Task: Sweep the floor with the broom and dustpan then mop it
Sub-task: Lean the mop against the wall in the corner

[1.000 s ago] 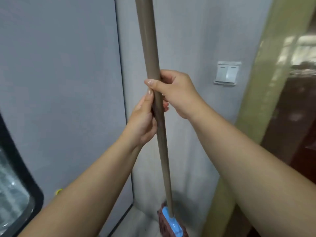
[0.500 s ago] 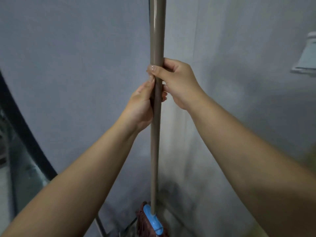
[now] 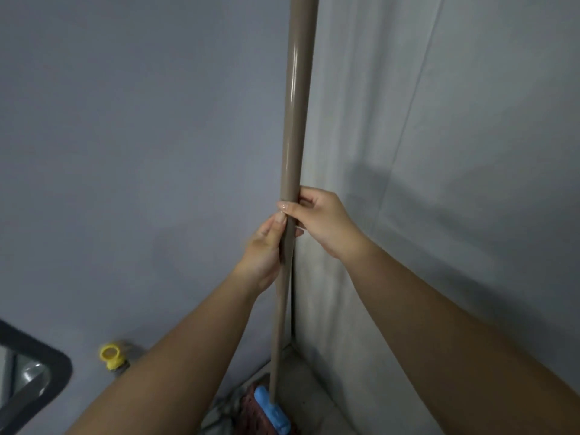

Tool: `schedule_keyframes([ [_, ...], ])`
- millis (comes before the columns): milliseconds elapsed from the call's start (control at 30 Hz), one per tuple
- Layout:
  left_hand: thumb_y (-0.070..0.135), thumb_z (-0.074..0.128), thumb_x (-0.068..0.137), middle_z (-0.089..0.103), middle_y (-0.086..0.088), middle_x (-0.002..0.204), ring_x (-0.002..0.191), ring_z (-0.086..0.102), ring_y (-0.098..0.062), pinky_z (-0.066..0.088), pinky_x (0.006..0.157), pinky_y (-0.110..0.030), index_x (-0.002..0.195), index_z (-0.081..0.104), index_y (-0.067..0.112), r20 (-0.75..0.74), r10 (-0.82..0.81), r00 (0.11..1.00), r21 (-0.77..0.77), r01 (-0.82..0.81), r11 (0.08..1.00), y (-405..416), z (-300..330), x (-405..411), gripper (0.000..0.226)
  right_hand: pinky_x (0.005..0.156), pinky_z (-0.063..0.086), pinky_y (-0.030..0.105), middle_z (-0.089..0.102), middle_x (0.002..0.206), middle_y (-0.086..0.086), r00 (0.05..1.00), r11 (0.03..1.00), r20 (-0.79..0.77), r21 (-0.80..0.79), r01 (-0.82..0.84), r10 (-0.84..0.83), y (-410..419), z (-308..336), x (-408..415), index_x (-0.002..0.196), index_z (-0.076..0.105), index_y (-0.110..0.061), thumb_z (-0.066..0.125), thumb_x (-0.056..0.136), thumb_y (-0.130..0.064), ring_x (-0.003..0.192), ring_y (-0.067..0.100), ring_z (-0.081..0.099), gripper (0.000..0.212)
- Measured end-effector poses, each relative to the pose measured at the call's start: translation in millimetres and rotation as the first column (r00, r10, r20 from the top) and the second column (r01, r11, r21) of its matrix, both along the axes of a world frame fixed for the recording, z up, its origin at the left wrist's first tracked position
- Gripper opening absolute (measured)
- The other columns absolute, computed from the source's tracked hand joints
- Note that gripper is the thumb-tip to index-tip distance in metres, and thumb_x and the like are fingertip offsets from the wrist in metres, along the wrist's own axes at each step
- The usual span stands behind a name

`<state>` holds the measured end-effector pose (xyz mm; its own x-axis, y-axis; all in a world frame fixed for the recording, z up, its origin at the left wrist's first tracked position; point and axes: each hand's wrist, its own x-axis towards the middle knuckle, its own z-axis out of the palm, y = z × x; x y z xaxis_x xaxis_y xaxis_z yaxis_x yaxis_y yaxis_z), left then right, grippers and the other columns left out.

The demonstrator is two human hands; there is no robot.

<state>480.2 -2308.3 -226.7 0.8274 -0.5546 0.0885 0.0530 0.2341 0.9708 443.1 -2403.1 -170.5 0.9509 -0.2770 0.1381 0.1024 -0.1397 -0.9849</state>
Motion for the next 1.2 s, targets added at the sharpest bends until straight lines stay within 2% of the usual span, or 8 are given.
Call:
schedule_keyframes([
  [133, 0.022, 0.029, 0.101, 0.061, 0.012, 0.102, 0.084, 0.061, 0.012, 0.046, 0.07, -0.001, 0.121, 0.05, 0.019, -0.07, -0.007, 0.998, 0.137, 0.016, 0.99, -8.7, -26.3, 4.2, 0.029, 0.057, 0.044, 0.01, 0.06, 0.057, -0.014, 0.998, 0.999, -0.064, -0.028, 0.026, -0.028, -13.4, -37.7, 8.3, 0.069, 0.06, -0.021, 0.062, 0.086, 0.002, 0.051, -0.007, 0.056, 0.028],
  [267, 0.031, 0.03, 0.101, 0.057, 0.008, 0.115, 0.11, 0.051, -0.005, 0.039, 0.088, -0.017, 0.13, 0.049, 0.017, -0.167, 0.009, 0.986, 0.283, 0.039, 0.958, -10.5, -57.6, 1.5, 0.037, 0.08, 0.05, 0.028, 0.066, 0.077, 0.002, 0.983, 0.992, -0.164, -0.107, 0.068, -0.085, -19.1, -79.7, 8.2, 0.09, 0.069, -0.003, 0.063, 0.084, 0.0, 0.075, 0.012, 0.06, 0.009],
  [333, 0.032, 0.031, 0.101, 0.051, 0.006, 0.12, 0.117, 0.042, -0.009, 0.03, 0.094, -0.027, 0.13, 0.049, 0.017, -0.235, 0.041, 0.971, 0.331, 0.04, 0.943, -8.3, -71.0, -2.0, 0.037, 0.087, 0.051, 0.037, 0.072, 0.091, 0.013, 0.96, 0.982, -0.235, -0.146, 0.124, -0.156, -23.2, -103.0, 5.3, 0.098, 0.07, 0.002, 0.066, 0.083, -0.006, 0.085, 0.021, 0.064, 0.017],
  [500, 0.034, 0.03, 0.102, 0.045, 0.003, 0.136, 0.123, 0.038, -0.011, 0.031, 0.098, -0.027, 0.136, 0.046, 0.018, -0.298, -0.051, 0.953, 0.367, 0.164, 0.916, -12.6, -87.2, -11.0, 0.041, 0.06, 0.04, 0.017, 0.058, 0.072, -0.008, 0.861, 0.961, -0.433, -0.182, 0.208, -0.268, -36.6, -142.3, -13.6, 0.104, 0.069, -0.017, 0.059, 0.089, -0.021, 0.071, 0.01, 0.055, 0.018],
  [633, 0.04, 0.03, 0.1, 0.043, 0.002, 0.143, 0.136, 0.034, -0.015, 0.03, 0.102, -0.027, 0.138, 0.044, 0.021, -0.314, -0.072, 0.947, 0.359, 0.188, 0.914, -22.1, -89.4, -12.7, 0.045, 0.072, 0.041, 0.024, 0.06, 0.088, 0.002, 0.831, 0.935, -0.43, -0.203, 0.292, -0.352, -44.4, -133.9, -9.4, 0.111, 0.067, -0.012, 0.053, 0.093, -0.032, 0.089, 0.018, 0.058, 0.03],
  [867, 0.042, 0.022, 0.101, 0.036, -0.003, 0.15, 0.141, 0.028, -0.02, 0.026, 0.111, -0.035, 0.144, 0.033, 0.022, -0.336, -0.09, 0.938, 0.314, 0.202, 0.928, -43.0, -77.5, -13.7, 0.048, 0.052, 0.032, 0.018, 0.063, 0.105, 0.013, 0.741, 0.899, -0.529, -0.364, 0.243, -0.414, -58.8, -132.1, -9.3, 0.122, 0.059, -0.005, 0.039, 0.097, -0.042, 0.086, 0.02, 0.056, 0.049],
  [1067, 0.042, 0.022, 0.101, 0.035, -0.002, 0.15, 0.14, 0.028, -0.019, 0.026, 0.111, -0.034, 0.144, 0.034, 0.024, -0.328, -0.062, 0.943, 0.326, 0.175, 0.929, -40.3, -66.8, -14.1, 0.048, 0.066, 0.039, 0.024, 0.053, 0.088, 0.005, 0.74, 0.925, -0.555, -0.252, 0.285, -0.379, -55.1, -133.4, -19.5, 0.101, 0.057, -0.014, 0.039, 0.097, -0.044, 0.089, 0.024, 0.056, 0.035],
  [1200, 0.042, 0.023, 0.101, 0.037, -0.003, 0.149, 0.14, 0.03, -0.019, 0.027, 0.11, -0.033, 0.144, 0.035, 0.024, -0.323, -0.052, 0.945, 0.326, 0.163, 0.931, -25.1, -54.3, -26.0, 0.048, 0.059, 0.036, 0.024, 0.051, 0.074, 0.001, 0.752, 0.922, -0.535, -0.268, 0.281, -0.385, -39.3, -119.9, -27.6, 0.091, 0.055, -0.014, 0.036, 0.097, -0.042, 0.08, 0.02, 0.051, 0.035],
])
